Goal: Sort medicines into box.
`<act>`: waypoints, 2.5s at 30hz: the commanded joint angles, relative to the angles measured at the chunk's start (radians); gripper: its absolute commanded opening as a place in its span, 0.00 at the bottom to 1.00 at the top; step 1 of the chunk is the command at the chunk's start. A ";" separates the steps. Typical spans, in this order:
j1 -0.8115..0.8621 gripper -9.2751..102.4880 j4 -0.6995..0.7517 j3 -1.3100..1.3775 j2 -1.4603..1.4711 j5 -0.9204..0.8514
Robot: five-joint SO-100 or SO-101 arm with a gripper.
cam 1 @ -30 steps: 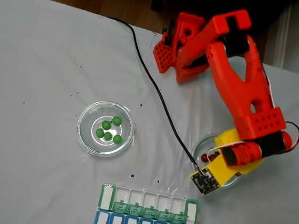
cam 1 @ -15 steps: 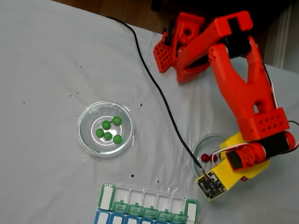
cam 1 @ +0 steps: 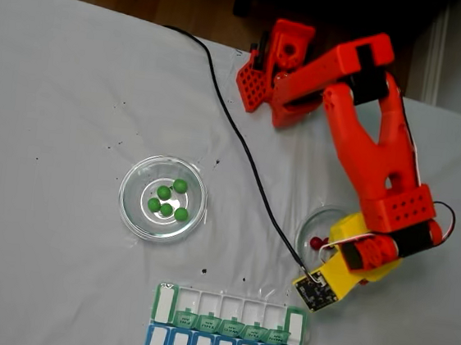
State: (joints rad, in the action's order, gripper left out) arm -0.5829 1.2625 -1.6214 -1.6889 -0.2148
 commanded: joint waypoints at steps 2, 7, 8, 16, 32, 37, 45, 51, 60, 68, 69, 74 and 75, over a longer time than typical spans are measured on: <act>0.006 0.36 -0.037 0.104 -0.003 -0.011; 0.000 0.36 -0.071 0.078 -0.012 -0.003; -0.002 0.36 -0.081 0.071 -0.015 0.000; -0.015 0.41 -0.118 0.041 -0.031 0.018; -0.009 0.48 -0.121 -0.018 -0.107 0.018; 0.005 0.49 -0.101 -0.023 -0.132 0.014; 0.017 0.48 -0.084 -0.034 -0.153 0.011; 0.018 0.48 -0.094 -0.098 -0.232 0.006; -0.003 0.47 -0.110 -0.176 -0.308 0.020; -0.008 0.46 -0.137 -0.176 -0.272 0.018; -0.008 0.46 -0.138 -0.178 -0.267 0.018; -0.008 0.45 -0.143 -0.178 -0.247 0.020; -0.008 0.45 -0.143 -0.178 -0.242 0.020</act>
State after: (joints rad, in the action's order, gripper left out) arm -0.5798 1.1336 -1.8178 -1.9037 -0.1979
